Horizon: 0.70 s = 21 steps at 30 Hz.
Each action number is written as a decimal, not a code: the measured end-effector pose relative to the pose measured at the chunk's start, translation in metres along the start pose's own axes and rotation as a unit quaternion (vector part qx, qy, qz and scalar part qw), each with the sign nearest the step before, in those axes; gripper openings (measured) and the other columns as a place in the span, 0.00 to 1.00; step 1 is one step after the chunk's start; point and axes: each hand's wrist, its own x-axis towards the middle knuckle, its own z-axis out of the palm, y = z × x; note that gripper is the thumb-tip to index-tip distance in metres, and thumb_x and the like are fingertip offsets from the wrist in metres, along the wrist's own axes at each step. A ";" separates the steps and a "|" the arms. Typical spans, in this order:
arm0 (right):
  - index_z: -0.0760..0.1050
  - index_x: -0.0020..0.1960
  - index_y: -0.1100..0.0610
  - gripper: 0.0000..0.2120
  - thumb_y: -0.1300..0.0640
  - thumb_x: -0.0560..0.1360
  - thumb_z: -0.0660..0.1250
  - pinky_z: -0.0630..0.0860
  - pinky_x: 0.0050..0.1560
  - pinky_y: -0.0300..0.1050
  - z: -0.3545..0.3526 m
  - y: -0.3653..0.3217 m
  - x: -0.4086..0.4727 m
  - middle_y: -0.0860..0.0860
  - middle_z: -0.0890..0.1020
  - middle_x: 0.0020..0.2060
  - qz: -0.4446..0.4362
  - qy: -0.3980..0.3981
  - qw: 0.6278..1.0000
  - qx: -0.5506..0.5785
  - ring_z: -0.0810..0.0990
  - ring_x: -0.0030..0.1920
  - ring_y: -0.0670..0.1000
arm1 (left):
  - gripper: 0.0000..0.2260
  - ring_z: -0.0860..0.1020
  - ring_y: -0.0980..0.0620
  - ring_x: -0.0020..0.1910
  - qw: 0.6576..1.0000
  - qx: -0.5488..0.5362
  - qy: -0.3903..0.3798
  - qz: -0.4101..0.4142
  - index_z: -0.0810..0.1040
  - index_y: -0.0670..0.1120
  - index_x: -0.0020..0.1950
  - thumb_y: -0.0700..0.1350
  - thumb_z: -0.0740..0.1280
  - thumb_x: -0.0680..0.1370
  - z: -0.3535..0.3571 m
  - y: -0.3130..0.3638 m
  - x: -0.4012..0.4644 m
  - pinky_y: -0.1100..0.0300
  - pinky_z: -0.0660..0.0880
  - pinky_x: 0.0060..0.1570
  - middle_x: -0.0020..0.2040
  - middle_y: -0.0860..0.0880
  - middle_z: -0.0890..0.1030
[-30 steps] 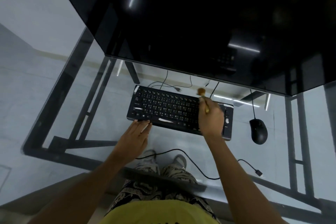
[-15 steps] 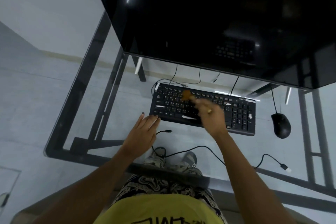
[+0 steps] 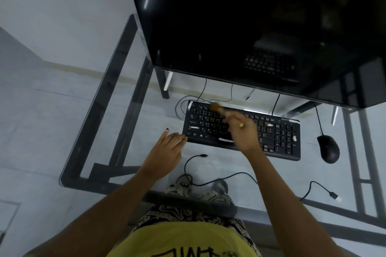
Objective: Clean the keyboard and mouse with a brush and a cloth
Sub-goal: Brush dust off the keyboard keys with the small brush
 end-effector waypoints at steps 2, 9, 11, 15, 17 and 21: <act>0.80 0.58 0.56 0.12 0.55 0.81 0.61 0.79 0.33 0.44 0.003 -0.004 0.000 0.51 0.84 0.42 0.007 -0.055 0.998 -0.018 0.79 0.37 0.49 | 0.20 0.74 0.47 0.63 1.000 0.001 0.001 0.007 0.75 0.41 0.66 0.44 0.54 0.78 0.000 -0.003 0.000 0.48 0.56 0.73 0.61 0.44 0.78; 0.81 0.50 0.50 0.09 0.54 0.80 0.62 0.73 0.32 0.36 0.003 -0.019 0.004 0.45 0.84 0.41 0.041 -0.070 0.996 0.029 0.79 0.35 0.42 | 0.19 0.75 0.47 0.62 1.000 -0.010 0.020 0.022 0.77 0.41 0.65 0.42 0.55 0.78 -0.001 -0.008 0.002 0.48 0.59 0.71 0.59 0.45 0.79; 0.81 0.51 0.50 0.09 0.53 0.80 0.61 0.73 0.31 0.35 0.002 -0.014 0.006 0.44 0.83 0.41 0.067 -0.016 0.997 0.034 0.80 0.37 0.43 | 0.19 0.75 0.47 0.62 0.999 -0.009 0.026 0.025 0.77 0.41 0.64 0.43 0.55 0.78 0.000 -0.009 0.002 0.48 0.59 0.72 0.59 0.45 0.80; 0.81 0.56 0.54 0.13 0.50 0.81 0.61 0.71 0.30 0.40 -0.004 -0.006 0.006 0.46 0.80 0.34 0.051 0.113 0.992 -0.010 0.75 0.30 0.50 | 0.18 0.76 0.47 0.61 0.999 -0.016 0.043 0.026 0.79 0.42 0.62 0.43 0.56 0.78 -0.001 -0.010 0.004 0.46 0.59 0.72 0.58 0.46 0.81; 0.81 0.55 0.53 0.10 0.52 0.80 0.63 0.73 0.31 0.40 -0.002 -0.013 0.001 0.47 0.83 0.40 0.066 -0.013 0.996 0.064 0.76 0.34 0.52 | 0.18 0.76 0.47 0.60 0.998 -0.015 0.048 0.030 0.79 0.42 0.61 0.43 0.56 0.78 0.000 -0.012 0.005 0.46 0.59 0.72 0.57 0.46 0.81; 0.80 0.57 0.54 0.13 0.49 0.80 0.62 0.68 0.31 0.38 -0.012 -0.005 0.004 0.54 0.82 0.39 0.098 0.142 0.985 -0.027 0.76 0.35 0.51 | 0.17 0.78 0.46 0.59 0.998 -0.008 0.049 0.039 0.80 0.42 0.60 0.43 0.56 0.77 -0.001 -0.013 0.007 0.46 0.60 0.70 0.56 0.46 0.82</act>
